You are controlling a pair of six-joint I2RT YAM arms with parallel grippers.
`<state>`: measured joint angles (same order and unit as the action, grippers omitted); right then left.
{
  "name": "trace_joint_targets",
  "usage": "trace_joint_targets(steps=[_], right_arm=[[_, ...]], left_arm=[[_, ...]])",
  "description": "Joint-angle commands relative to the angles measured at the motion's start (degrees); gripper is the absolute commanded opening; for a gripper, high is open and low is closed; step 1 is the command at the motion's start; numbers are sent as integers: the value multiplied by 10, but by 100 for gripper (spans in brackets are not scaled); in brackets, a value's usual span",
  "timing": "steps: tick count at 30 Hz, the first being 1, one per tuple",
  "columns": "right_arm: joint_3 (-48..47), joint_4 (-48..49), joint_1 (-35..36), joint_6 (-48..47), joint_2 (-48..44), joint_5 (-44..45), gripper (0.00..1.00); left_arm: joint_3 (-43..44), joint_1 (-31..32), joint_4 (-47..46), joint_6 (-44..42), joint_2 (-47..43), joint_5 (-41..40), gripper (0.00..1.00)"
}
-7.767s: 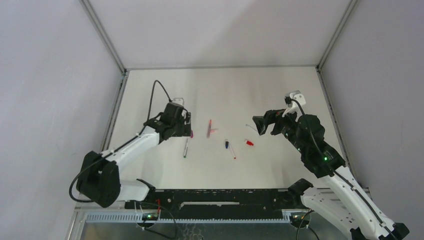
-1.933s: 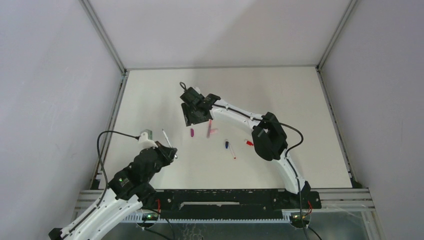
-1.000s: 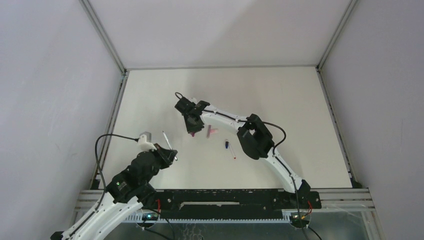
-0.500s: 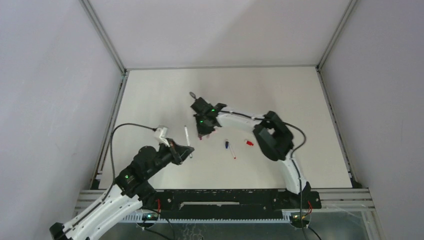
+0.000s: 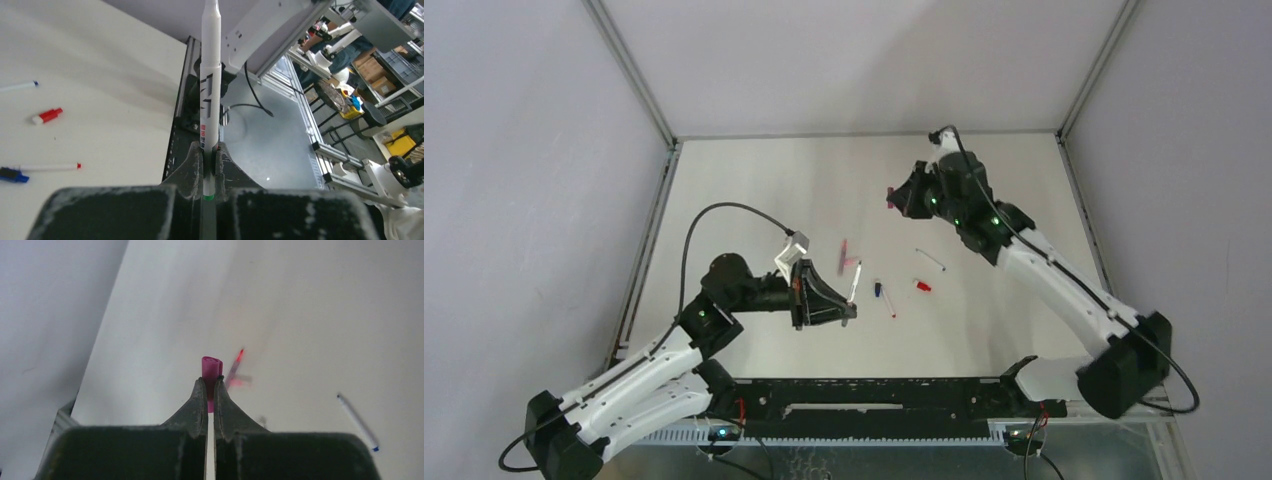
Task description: Insert the pens into the pen caps
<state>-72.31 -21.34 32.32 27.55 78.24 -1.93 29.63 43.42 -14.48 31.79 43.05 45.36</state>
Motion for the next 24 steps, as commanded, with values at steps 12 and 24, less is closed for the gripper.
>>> trace_joint_targets(steps=[12, 24], right_arm=[[198, 287, 68, 22, -268, -118, 0], [193, 309, 92, 25, -243, -118, 0]], left_arm=[[97, 8, -2, -32, 112, -104, 0], [82, 7, -13, -19, 96, -94, 0]])
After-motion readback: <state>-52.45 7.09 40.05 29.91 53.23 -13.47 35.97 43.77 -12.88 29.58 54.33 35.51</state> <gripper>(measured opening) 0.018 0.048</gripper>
